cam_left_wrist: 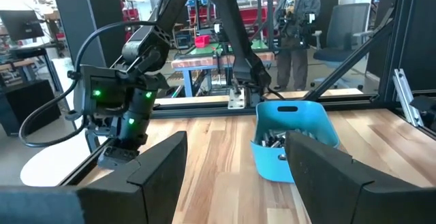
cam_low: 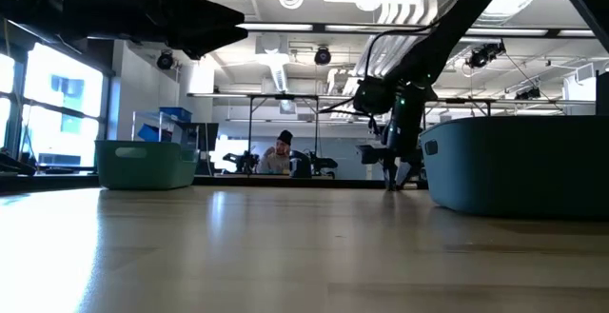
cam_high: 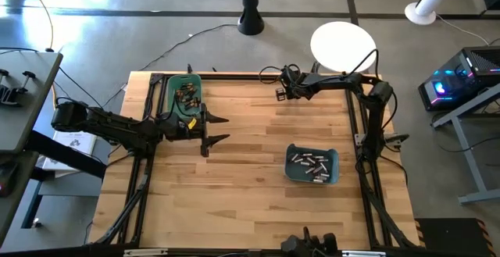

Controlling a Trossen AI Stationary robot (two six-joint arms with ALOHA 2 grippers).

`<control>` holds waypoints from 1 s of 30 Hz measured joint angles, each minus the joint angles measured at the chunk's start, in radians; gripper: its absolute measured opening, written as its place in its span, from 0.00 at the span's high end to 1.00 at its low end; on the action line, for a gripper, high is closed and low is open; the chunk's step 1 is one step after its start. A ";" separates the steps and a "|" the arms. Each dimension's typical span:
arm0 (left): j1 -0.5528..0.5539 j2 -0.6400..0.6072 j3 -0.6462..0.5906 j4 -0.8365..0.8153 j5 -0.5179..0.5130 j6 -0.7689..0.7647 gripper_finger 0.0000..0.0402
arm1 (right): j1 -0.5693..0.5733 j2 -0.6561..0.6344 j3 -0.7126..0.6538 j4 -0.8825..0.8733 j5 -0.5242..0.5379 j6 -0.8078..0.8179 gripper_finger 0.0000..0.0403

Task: Sort batteries
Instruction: Put the silver battery into the blue bin

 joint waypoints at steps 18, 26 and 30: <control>0.000 0.000 0.000 -0.003 0.000 0.000 0.41 | 0.044 -0.033 -0.007 -0.080 0.041 -0.133 0.92; -0.001 0.000 0.000 -0.006 0.000 -0.004 0.41 | 0.307 -0.271 -0.007 -0.282 0.200 -0.140 0.92; -0.001 0.000 0.000 -0.029 0.000 -0.027 0.41 | 0.520 -0.426 -0.005 -0.459 0.182 -0.139 0.92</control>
